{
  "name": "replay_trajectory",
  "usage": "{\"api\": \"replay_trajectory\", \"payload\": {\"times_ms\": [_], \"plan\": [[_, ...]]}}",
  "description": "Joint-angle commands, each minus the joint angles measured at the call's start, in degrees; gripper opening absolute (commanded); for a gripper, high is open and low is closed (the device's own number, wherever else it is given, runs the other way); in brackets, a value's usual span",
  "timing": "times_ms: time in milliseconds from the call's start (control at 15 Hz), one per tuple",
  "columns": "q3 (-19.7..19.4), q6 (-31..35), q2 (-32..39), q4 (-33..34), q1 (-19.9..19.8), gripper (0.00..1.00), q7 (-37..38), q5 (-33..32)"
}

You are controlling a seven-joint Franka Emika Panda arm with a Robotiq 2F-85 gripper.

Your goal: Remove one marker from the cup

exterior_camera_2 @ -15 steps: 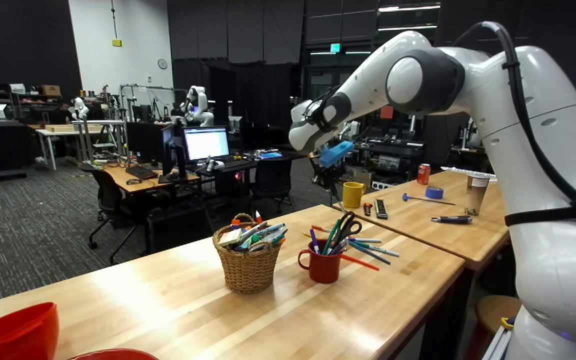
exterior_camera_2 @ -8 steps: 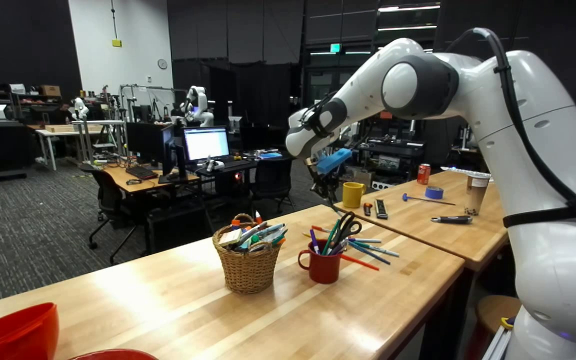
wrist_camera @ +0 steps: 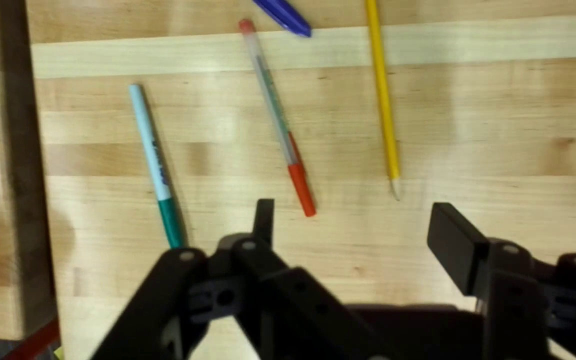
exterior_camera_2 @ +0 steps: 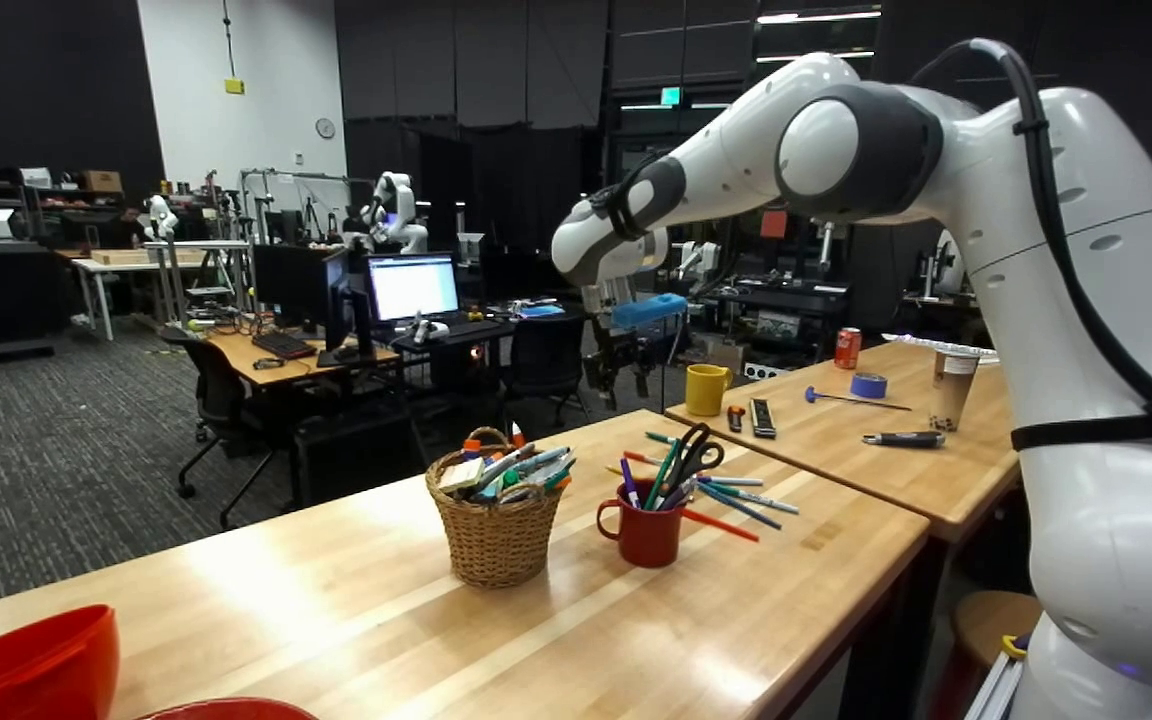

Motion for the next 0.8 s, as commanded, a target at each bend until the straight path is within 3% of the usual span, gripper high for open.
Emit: {"api": "replay_trajectory", "payload": {"times_ms": [0, 267, 733], "plan": [[2.09, -1.94, -8.03, -4.19, -1.38, 1.00, -3.76, 6.49], [2.02, -2.78, -16.90, -9.75, -1.44, 1.00, -7.61, 11.75], [0.48, -0.32, -33.69, -26.10, -0.01, 1.00, -9.89, 11.49]]}}
